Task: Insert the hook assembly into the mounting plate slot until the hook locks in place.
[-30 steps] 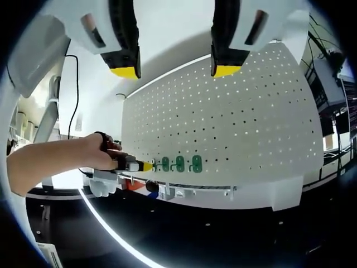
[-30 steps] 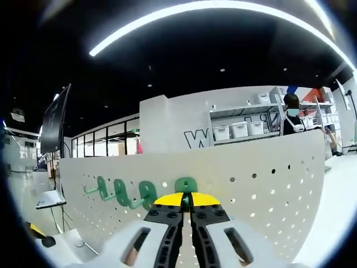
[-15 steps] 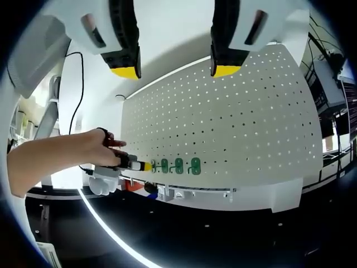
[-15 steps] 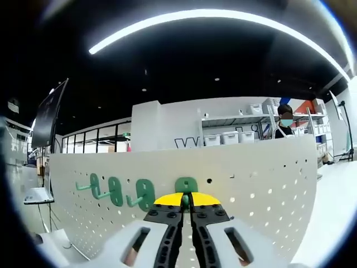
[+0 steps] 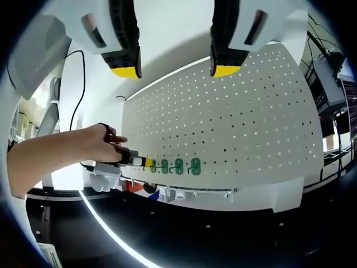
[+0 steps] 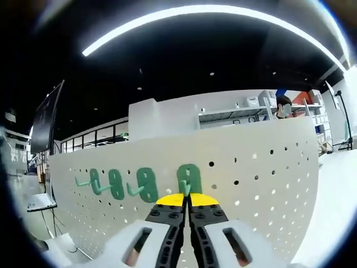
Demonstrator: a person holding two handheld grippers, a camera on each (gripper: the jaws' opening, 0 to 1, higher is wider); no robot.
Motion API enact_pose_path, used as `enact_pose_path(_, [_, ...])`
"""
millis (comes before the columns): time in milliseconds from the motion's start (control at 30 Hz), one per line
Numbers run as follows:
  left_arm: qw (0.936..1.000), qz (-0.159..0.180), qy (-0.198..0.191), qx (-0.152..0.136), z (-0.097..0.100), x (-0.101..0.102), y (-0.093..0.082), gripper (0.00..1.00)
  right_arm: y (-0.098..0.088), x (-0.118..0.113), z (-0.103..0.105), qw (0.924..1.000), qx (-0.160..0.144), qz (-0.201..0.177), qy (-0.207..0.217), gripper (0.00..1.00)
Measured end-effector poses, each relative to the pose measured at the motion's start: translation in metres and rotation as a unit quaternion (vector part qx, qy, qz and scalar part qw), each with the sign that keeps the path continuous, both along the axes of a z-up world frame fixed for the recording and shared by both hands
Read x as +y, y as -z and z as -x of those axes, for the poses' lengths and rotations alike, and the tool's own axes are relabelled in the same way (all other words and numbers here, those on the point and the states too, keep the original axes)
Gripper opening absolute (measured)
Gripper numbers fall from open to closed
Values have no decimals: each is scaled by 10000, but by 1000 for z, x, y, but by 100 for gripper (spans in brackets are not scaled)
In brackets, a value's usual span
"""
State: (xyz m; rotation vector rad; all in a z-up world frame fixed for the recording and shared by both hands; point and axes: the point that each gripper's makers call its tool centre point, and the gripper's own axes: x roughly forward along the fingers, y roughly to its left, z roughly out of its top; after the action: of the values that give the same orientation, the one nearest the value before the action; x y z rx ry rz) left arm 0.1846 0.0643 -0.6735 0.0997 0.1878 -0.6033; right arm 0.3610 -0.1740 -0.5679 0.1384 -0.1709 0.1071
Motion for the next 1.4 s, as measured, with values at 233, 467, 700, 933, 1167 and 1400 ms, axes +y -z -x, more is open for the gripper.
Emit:
enact_pose_path(233, [10000,16,15,13,0,-2,1,51,1,-2,1,10000,56,6,-55,0])
enact_pose_path(467, [10000,6,50,-5,1,-4,1,52,6,-2,6,9996,167,64,-209,7])
enact_pose_path(700, [10000,4,55,-38,1,-4,-1,52,19,3,12,9960,414,493,-626,24])
enact_pose_path(933, [10000,10,43,-50,1,-6,-3,54,19,18,24,9892,430,797,-1152,37])
enact_pose_path(1167, [9999,9,112,-50,2,-11,-4,54,17,20,25,9881,393,771,-1273,41])
enact_pose_path(1400, [9999,-14,139,-95,0,-12,-8,54,16,17,35,9874,359,781,-1330,41])
